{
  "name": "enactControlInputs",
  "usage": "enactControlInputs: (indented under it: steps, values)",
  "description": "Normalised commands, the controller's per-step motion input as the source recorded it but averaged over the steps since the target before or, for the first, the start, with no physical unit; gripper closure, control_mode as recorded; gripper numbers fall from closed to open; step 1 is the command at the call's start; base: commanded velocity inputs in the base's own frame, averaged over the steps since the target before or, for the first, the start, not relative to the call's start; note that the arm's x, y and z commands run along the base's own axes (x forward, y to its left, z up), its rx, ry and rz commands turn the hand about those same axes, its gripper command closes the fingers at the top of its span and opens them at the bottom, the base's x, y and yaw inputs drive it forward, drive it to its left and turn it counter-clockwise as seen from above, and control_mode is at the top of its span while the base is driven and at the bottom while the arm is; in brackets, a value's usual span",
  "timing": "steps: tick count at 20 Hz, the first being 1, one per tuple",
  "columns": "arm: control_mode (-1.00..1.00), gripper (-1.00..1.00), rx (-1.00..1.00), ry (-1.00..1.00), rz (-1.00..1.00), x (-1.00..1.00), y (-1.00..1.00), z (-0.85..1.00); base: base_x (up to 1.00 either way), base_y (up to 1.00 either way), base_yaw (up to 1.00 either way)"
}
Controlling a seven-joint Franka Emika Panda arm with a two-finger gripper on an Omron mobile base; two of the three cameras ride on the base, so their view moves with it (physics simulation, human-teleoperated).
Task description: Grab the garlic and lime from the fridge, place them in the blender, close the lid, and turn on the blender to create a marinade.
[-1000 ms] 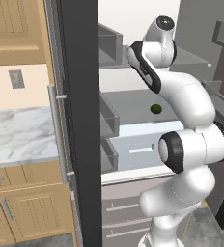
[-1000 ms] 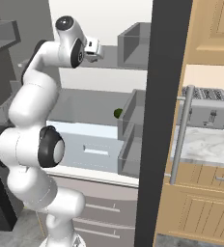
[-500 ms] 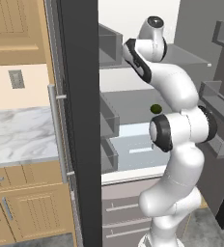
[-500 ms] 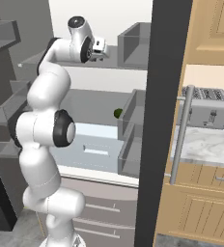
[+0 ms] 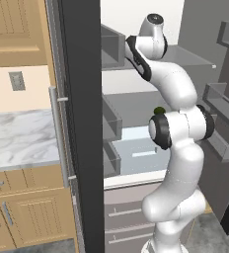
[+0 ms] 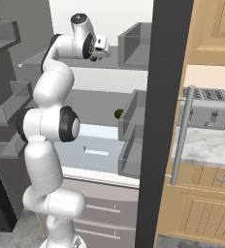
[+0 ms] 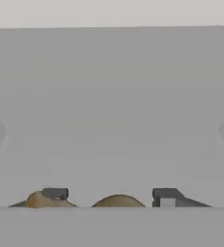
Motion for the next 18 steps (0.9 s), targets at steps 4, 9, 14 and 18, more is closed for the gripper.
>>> enactControlInputs:
  steps: [4, 9, 14, 18]
  values:
    - [-1.00, 1.00, 0.00, -0.04, 0.00, 0.01, -0.05, -0.39, 0.00, 0.00, 0.00]
    - [-1.00, 1.00, 0.00, -0.17, 0.01, -0.06, 0.00, -0.24, 0.00, 0.00, 0.00]
    - [-1.00, 1.00, 0.01, -0.33, 0.00, -0.55, 0.00, -0.18, 0.00, 0.00, 0.00]
    - [-1.00, 1.00, 0.02, -0.46, 0.00, -0.99, 0.00, -0.01, 0.00, 0.00, 0.00]
